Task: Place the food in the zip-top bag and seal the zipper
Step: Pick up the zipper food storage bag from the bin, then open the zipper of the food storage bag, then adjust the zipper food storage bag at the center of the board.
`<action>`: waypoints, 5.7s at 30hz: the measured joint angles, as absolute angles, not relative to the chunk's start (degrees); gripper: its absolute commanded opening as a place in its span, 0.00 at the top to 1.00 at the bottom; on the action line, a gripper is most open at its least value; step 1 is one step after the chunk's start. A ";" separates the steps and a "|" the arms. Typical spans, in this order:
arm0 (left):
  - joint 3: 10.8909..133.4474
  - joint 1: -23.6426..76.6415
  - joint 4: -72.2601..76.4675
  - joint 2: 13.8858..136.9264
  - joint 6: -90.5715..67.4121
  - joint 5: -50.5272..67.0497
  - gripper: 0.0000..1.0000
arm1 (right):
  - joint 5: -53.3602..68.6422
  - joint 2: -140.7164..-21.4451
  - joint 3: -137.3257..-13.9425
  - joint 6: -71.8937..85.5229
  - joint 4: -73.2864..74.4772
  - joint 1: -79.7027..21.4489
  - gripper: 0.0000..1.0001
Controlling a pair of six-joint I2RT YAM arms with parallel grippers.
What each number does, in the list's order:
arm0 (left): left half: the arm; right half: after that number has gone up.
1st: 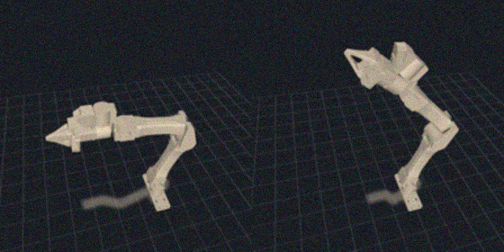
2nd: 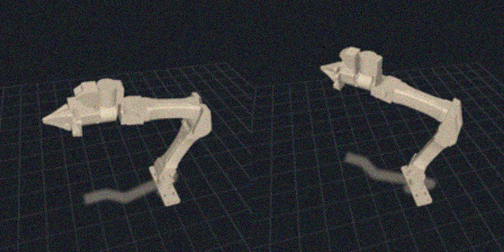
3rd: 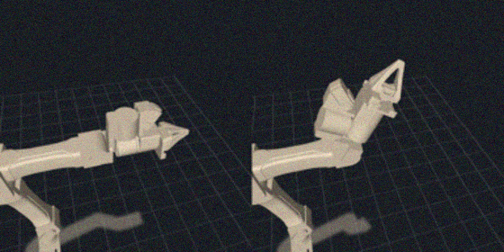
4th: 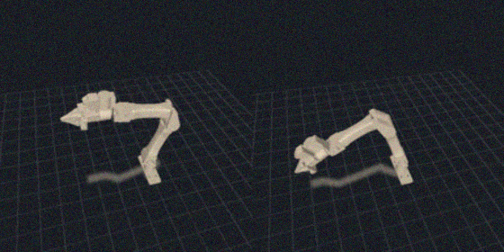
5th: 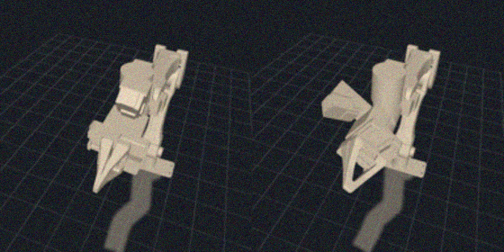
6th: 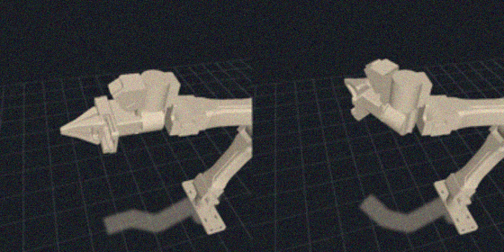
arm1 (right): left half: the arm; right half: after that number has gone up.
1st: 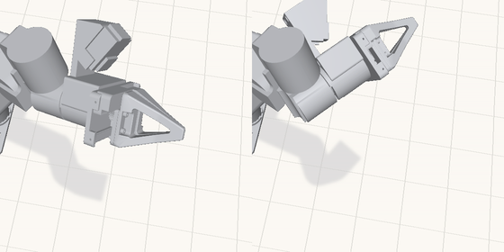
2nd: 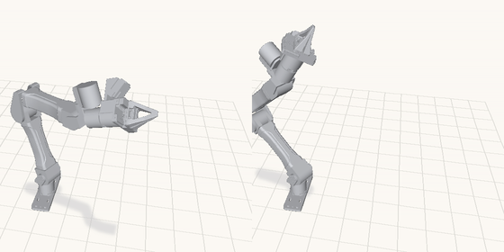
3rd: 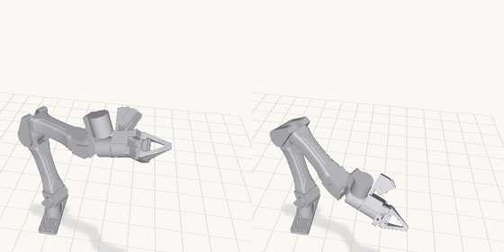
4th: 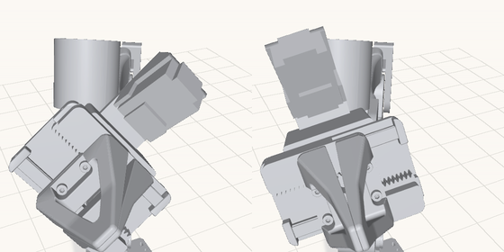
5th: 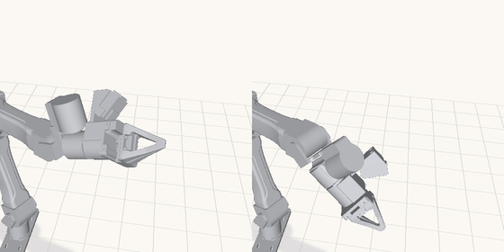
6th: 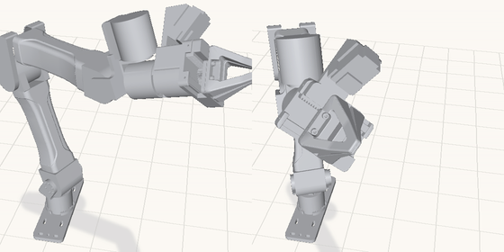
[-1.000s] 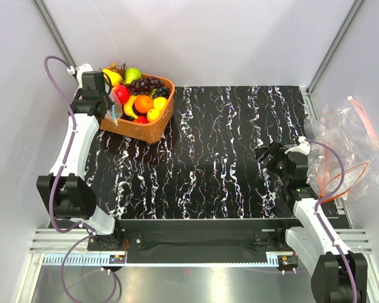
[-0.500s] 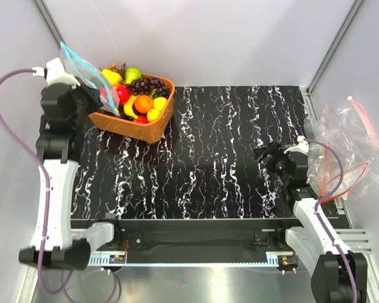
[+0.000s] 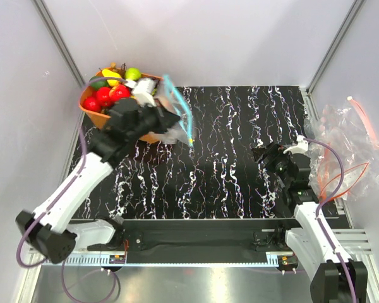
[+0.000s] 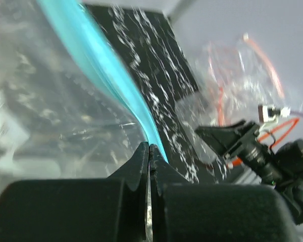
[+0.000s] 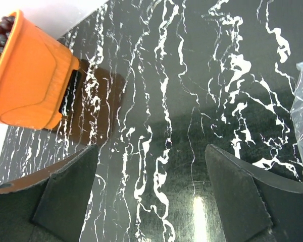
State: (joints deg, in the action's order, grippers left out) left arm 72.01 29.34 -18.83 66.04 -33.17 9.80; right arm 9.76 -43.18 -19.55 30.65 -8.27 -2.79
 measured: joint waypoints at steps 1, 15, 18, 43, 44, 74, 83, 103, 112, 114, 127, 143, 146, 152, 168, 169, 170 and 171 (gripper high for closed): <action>72.01 31.75 -17.82 67.94 -33.45 9.74 1.00 | 9.74 -42.57 -19.51 30.61 -8.21 -2.79 0.07; 69.06 45.56 -2.42 92.97 -36.75 11.33 1.00 | 9.80 -37.30 -19.29 29.34 -6.96 -2.79 0.19; 66.61 45.76 -0.51 95.77 -36.64 11.62 1.00 | 11.53 -37.87 -19.29 29.21 -7.22 -2.79 0.28; 60.64 50.09 7.62 93.93 -35.59 9.72 1.00 | 23.73 -46.65 -36.77 26.96 10.24 -10.39 0.53; 60.71 50.37 7.62 93.93 -35.59 9.45 1.00 | 23.18 -47.44 -37.58 26.59 11.05 -10.94 0.55; 62.28 52.29 9.17 95.85 -35.35 7.25 1.00 | 4.82 -64.49 -49.39 21.12 22.37 -21.50 0.66; 62.28 52.51 9.21 95.85 -35.31 7.25 1.00 | -0.69 -69.84 -52.18 20.03 23.73 -24.27 0.66; 62.48 51.62 5.08 95.85 -33.01 2.22 1.00 | -6.74 -64.38 -57.43 18.61 31.83 -24.97 0.98; 62.65 48.56 -1.02 95.79 -30.24 -1.67 0.59 | -6.31 -63.33 -57.54 18.65 33.91 -25.04 0.99; 62.65 48.64 -1.37 95.37 -29.82 -0.78 0.53 | -5.96 -63.81 -57.87 18.63 34.37 -25.04 0.99; 66.17 48.77 -4.47 86.98 -29.17 5.04 0.39 | -4.91 -67.48 -60.20 18.17 35.07 -26.09 0.99; 72.69 48.77 -1.17 91.24 -39.09 10.55 0.28 | -4.84 -66.22 -60.58 17.78 33.58 -27.88 0.97; 73.63 48.77 -0.36 94.04 -41.45 10.57 0.27 | -4.80 -64.95 -59.64 17.74 32.36 -27.99 0.97; 77.36 48.73 -0.51 98.17 -44.49 10.68 0.27 | -5.54 -63.18 -58.35 17.15 31.29 -28.05 0.97; 78.87 48.62 3.49 103.81 -49.91 10.52 0.88 | -0.40 -59.13 -52.49 16.36 26.72 -28.95 0.67; 78.85 48.47 3.81 103.88 -49.87 10.61 0.91 | 0.05 -58.89 -52.29 16.51 26.57 -28.99 0.63; 78.76 48.42 4.16 103.88 -49.84 10.79 0.95 | 0.38 -58.67 -52.12 16.45 26.22 -29.02 0.60; 78.48 48.25 4.89 103.88 -49.80 11.07 0.99 | 0.84 -58.59 -52.03 16.40 25.93 -29.04 0.54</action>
State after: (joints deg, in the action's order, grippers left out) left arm 78.48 48.25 4.89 103.88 -49.80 11.07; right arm 0.84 -58.59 -52.03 16.40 25.93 -29.04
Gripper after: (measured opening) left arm 0.083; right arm 0.378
